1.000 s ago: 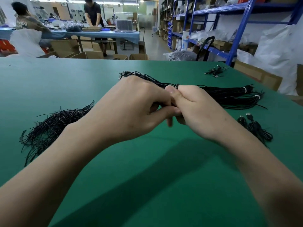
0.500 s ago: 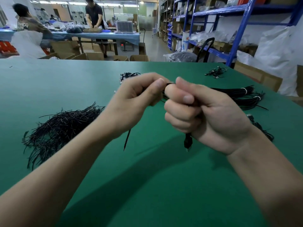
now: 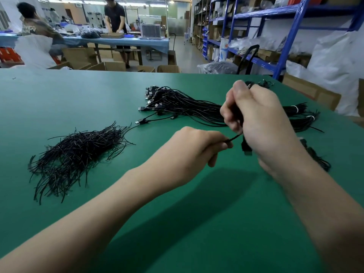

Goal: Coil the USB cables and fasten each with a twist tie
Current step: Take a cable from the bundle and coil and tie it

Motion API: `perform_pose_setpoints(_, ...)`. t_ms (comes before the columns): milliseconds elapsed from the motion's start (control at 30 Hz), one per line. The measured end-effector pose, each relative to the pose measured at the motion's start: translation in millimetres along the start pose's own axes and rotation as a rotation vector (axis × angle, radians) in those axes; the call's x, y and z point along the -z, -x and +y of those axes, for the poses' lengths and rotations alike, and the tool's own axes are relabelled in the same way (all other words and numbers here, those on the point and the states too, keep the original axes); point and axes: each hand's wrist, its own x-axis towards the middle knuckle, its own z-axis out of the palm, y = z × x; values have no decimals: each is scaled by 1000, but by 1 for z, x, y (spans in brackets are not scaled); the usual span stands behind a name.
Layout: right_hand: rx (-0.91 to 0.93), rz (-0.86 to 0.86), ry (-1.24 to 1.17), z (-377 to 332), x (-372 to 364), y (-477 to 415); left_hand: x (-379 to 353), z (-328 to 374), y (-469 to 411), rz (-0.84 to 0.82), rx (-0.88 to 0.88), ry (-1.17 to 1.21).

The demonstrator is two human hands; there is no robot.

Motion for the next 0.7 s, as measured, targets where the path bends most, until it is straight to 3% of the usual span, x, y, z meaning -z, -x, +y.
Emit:
perform_pose_setpoints(100, 127, 39, 318, 6, -4, 1, 21, 4, 1, 37, 30, -292)
perform_pose_setpoints(233, 151, -95, 569, 9, -10, 6, 44, 2, 3, 184, -18, -503)
perform_pose_setpoints(433, 105, -293, 656, 2, -11, 13, 54, -7, 8, 384, -132, -496)
perform_pose_setpoints(567, 18, -475, 487, -4, -6, 12, 59, -8, 9, 371, -242, -483)
perform_pose_setpoints(700, -25, -615, 481, -7, -4, 12, 61, -11, 7, 328, -365, -530)
